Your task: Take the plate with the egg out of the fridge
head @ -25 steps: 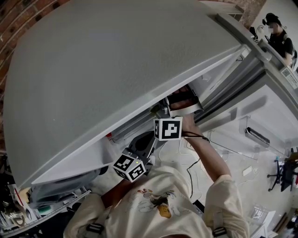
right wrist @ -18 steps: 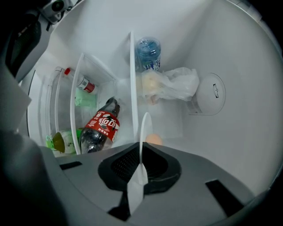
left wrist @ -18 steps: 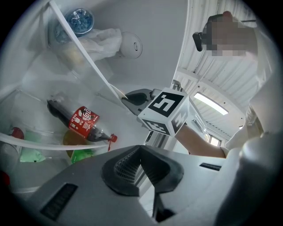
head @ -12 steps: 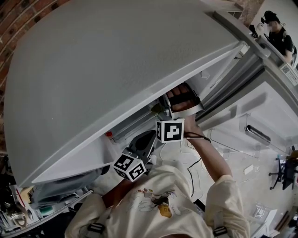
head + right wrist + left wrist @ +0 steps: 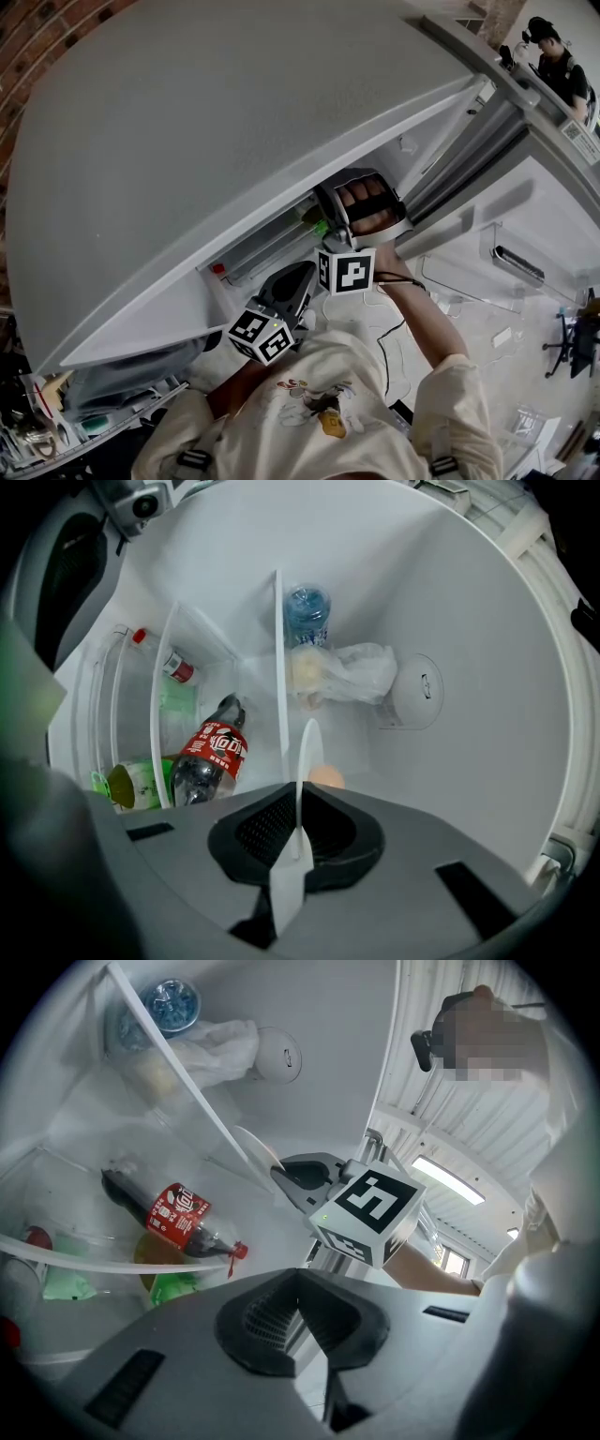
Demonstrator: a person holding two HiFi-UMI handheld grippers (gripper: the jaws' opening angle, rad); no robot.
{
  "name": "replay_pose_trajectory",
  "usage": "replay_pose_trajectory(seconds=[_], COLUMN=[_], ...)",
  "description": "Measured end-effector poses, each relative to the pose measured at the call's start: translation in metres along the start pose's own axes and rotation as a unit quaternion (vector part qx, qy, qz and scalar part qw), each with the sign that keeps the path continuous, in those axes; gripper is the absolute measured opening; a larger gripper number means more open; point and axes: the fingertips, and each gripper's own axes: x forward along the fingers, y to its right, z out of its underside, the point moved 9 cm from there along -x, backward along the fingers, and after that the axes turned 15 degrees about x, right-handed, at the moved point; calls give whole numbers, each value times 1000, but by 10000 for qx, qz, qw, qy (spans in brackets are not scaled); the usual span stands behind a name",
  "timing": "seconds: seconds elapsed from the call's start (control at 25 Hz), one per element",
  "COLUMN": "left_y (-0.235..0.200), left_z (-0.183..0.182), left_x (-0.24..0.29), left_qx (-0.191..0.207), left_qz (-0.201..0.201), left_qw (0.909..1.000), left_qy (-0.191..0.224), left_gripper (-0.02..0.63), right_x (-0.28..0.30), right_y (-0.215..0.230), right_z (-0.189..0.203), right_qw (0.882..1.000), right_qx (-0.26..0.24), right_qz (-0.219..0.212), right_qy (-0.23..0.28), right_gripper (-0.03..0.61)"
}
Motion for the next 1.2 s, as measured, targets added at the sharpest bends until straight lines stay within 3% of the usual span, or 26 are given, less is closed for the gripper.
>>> replay_pose_trajectory(seconds=[1.2], left_y=[1], left_z=[-4], left_x=[5], left_qx=[-46], left_qz=[42], left_qw=[10000], left_qy=[21], left_gripper=[9], right_x=[-48], right_y=[4], right_z=[-8], right_qw=[9985], right_qx=[128], right_qz=[373], right_qy=[374], right_gripper=[18])
